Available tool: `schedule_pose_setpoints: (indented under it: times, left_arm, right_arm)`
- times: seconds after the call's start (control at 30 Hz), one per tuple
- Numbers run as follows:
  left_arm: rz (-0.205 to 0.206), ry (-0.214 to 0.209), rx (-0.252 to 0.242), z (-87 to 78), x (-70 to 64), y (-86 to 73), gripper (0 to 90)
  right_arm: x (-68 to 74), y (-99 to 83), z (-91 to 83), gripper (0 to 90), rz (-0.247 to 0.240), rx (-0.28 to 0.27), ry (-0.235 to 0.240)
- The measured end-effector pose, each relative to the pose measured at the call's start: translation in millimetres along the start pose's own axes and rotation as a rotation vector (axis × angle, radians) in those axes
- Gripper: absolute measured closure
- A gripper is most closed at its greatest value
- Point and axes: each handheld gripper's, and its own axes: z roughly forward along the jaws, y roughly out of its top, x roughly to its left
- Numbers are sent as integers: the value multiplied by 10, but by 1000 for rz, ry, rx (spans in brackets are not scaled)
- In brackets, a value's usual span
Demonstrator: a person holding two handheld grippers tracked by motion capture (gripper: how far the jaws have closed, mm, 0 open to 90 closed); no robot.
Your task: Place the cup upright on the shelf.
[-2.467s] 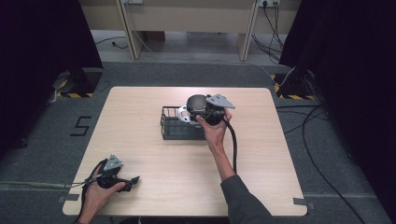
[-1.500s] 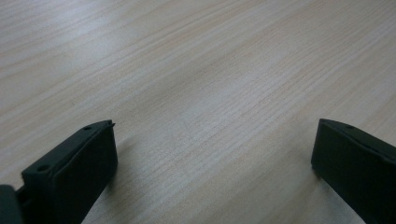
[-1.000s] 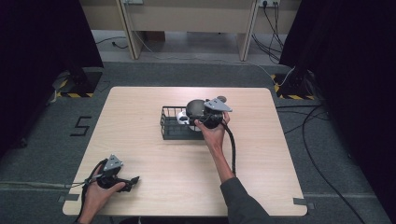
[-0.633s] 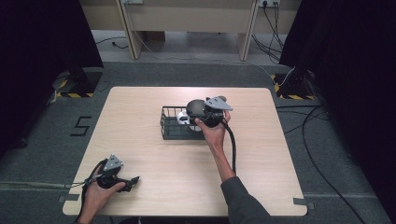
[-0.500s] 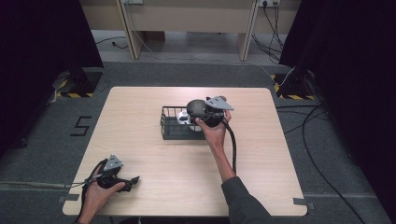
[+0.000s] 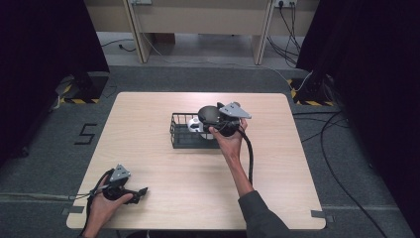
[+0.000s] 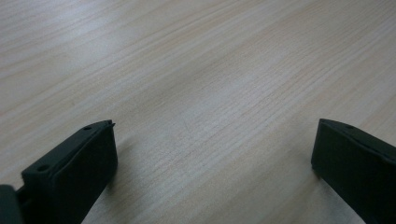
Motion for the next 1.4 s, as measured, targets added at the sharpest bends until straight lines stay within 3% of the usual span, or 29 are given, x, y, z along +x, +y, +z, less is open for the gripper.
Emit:
schedule_pose_setpoints:
  times: [0.73,1.4]
  left_arm:
    - [0,0,-1,1,0,-1,0]
    - [1,1,-1,1,0,-1,0]
  right_arm:
    - [74,8,-180,149,-22,11,48]
    - [215,-147,-557,150,-33,33,119]
